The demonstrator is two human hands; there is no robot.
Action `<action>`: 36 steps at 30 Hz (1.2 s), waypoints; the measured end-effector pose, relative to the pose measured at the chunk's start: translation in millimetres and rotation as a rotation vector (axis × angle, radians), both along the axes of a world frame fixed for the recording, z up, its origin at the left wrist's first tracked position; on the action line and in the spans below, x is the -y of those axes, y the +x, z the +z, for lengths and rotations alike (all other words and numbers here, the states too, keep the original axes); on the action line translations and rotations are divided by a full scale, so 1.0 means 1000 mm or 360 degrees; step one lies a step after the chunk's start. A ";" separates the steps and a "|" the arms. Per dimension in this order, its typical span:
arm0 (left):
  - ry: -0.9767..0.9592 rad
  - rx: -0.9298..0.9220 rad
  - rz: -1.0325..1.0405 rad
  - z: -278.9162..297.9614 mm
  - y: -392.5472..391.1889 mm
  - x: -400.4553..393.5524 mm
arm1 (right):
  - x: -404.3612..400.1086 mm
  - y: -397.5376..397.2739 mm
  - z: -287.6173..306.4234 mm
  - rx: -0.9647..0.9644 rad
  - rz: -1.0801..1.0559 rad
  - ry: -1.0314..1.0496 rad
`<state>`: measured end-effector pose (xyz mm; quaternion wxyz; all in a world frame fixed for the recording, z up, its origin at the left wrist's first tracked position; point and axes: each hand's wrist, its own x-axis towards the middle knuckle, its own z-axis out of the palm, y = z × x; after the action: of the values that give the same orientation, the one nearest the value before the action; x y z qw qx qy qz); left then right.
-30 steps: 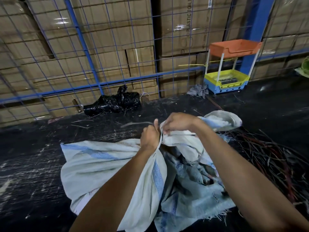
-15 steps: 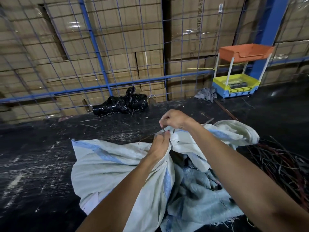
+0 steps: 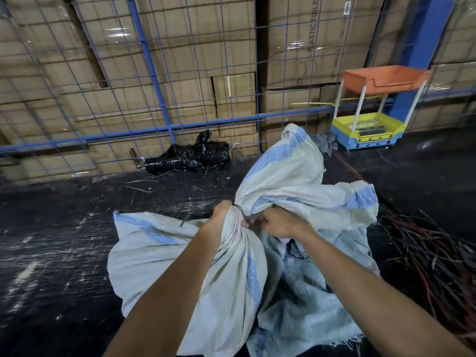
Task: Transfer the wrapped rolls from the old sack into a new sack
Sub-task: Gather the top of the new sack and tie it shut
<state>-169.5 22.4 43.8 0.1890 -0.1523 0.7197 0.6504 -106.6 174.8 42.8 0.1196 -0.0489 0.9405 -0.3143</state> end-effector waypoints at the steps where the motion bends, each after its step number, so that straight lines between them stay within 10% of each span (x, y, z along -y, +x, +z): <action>1: 0.0027 0.0058 0.0006 0.002 0.000 -0.002 | 0.003 0.003 -0.007 -0.0172 -0.0124 -0.0078; 6: 0.0070 0.0154 -0.0218 0.011 0.002 -0.002 | 0.029 -0.002 -0.031 -0.0063 -0.0407 -0.0996; 12: 0.0156 0.0254 -0.0366 0.012 0.002 0.013 | 0.037 -0.010 -0.031 0.0231 -0.0281 -0.1366; 19: -0.1083 -0.0373 -0.0738 0.017 -0.004 -0.003 | 0.041 -0.007 -0.042 0.0423 -0.0706 -0.1416; 26: -0.1298 -0.0710 -0.0400 -0.015 -0.008 -0.026 | 0.030 -0.009 -0.047 0.0831 -0.0972 -0.2151; 36: -0.1178 -0.0584 -0.0571 -0.014 -0.018 -0.031 | -0.004 0.007 -0.013 0.0129 -0.0566 -0.1415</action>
<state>-187.2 53.7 29.7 0.1007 0.0354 0.9406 0.3223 -99.5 178.3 29.5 0.0682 0.0785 0.7034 -0.7032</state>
